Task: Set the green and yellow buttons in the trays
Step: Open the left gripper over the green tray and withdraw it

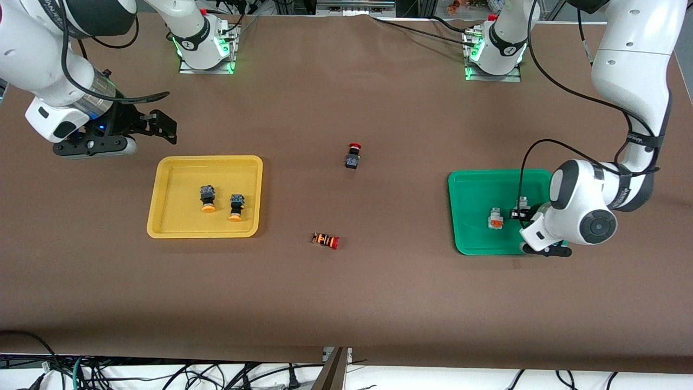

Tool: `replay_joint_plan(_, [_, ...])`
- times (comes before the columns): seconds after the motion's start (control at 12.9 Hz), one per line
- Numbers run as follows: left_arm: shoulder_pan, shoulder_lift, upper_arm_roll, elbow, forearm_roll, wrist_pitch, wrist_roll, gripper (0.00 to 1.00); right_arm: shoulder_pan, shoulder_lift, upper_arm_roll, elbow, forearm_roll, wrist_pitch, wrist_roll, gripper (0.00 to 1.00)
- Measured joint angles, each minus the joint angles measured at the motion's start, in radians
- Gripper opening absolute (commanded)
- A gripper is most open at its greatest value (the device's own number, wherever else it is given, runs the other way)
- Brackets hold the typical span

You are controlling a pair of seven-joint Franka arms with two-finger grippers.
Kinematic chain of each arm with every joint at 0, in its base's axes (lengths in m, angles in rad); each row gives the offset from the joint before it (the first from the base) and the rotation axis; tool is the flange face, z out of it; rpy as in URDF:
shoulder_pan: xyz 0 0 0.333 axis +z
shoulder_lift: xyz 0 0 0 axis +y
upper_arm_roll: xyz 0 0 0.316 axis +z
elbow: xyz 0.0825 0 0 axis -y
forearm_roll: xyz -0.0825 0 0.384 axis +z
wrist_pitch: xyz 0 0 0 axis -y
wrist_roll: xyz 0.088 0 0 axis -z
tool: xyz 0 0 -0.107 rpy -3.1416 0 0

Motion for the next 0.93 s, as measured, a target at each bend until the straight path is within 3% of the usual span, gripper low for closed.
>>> replay_joint_plan(0.23, [-0.002, -0.051, -0.009, 0.015, 0.001, 0.001, 0.000, 1.00, -0.005, 0.023, 0.000, 0.011, -0.001, 0.000, -0.036, 0.99])
replay_joint_plan(0.47, [-0.006, -0.216, -0.027, 0.043, 0.001, -0.036, 0.000, 1.00, -0.007, 0.031, 0.000, 0.017, -0.002, 0.000, -0.086, 0.99])
replay_joint_plan(0.7, [-0.007, -0.367, -0.045, 0.106, 0.000, -0.208, 0.006, 1.00, -0.007, 0.035, 0.000, 0.020, -0.004, 0.000, -0.088, 0.99])
replay_joint_plan(0.93, [-0.006, -0.457, -0.033, 0.205, -0.051, -0.357, 0.047, 1.00, -0.008, 0.036, 0.000, 0.020, -0.004, 0.000, -0.097, 0.99])
